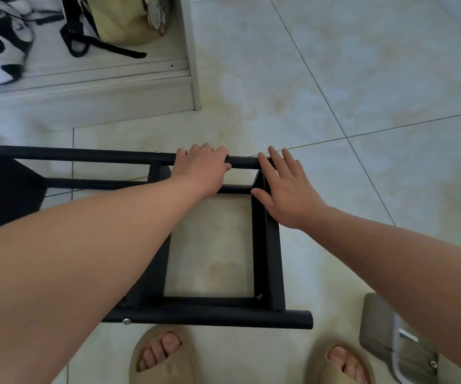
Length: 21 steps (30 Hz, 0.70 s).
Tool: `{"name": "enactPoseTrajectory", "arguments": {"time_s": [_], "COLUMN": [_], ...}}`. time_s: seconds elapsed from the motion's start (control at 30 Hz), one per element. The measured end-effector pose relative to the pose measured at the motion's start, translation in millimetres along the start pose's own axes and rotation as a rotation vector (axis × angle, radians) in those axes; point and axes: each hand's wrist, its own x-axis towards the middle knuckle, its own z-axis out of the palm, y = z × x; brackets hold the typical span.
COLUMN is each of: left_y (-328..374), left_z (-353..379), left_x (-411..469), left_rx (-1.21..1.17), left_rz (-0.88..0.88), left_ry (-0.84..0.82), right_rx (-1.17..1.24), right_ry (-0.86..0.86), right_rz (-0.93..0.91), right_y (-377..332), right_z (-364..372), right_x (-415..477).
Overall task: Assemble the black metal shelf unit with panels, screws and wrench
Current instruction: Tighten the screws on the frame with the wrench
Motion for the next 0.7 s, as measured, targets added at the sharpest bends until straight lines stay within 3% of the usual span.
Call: {"name": "enactPoseTrajectory", "arguments": {"time_s": [0.23, 0.37, 0.57, 0.7], "left_y": [6.3, 21.7, 36.7, 40.2], "left_z": [-0.6, -8.8, -5.2, 2.2], "left_x": [-11.2, -59.0, -143.1, -183.1], "left_rx": [-0.078, -0.131, -0.261, -0.180], "left_rz": [-0.039, 0.089, 0.169, 0.223], "left_ry": [0.065, 0.072, -0.576, -0.770], "right_rx": [0.005, -0.024, -0.081, -0.104], "right_ry": [-0.044, -0.121, -0.315, -0.419], "right_rz": [-0.006, -0.064, -0.155, -0.185], "right_y": [-0.3, -7.4, -16.1, -16.4], "right_z": [-11.6, -24.5, -24.7, -12.4], "right_x": [-15.2, -56.3, -128.8, -164.7]}}
